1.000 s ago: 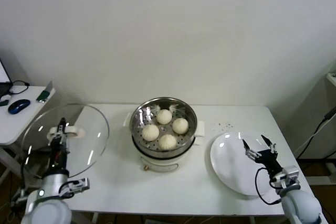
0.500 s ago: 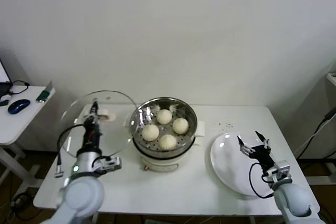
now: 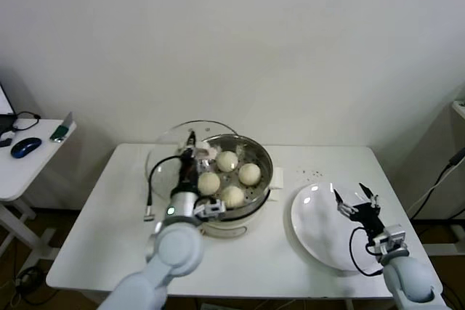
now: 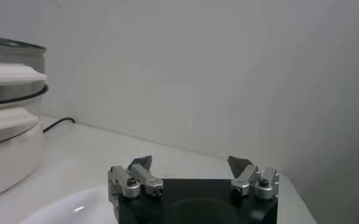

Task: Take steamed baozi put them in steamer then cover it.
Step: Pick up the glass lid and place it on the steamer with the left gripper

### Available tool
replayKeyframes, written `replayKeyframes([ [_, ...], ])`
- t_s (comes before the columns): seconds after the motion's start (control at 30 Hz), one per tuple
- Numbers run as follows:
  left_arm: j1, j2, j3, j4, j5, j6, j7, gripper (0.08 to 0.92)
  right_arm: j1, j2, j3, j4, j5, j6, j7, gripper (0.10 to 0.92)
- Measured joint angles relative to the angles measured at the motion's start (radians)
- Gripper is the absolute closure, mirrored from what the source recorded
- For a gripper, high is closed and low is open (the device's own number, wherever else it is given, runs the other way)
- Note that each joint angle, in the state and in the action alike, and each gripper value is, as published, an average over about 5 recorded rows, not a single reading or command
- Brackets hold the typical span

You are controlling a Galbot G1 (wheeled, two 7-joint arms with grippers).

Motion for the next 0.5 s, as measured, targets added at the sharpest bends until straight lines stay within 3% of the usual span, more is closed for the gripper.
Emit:
replayKeyframes([
  [0.27,-0.060,-0.101,0.083,0.092,0.033,-0.001,0.022,0.847,-0.009,0.006,0.014,-0.004,-0.011,0.006,-0.001,0.203],
  [0.5,-0.086,-0.134,0.109,0.160,0.037,-0.001,0.024,0.847,-0.009,0.011,0.013,-0.011,-0.022,0.010,-0.004,0.203],
])
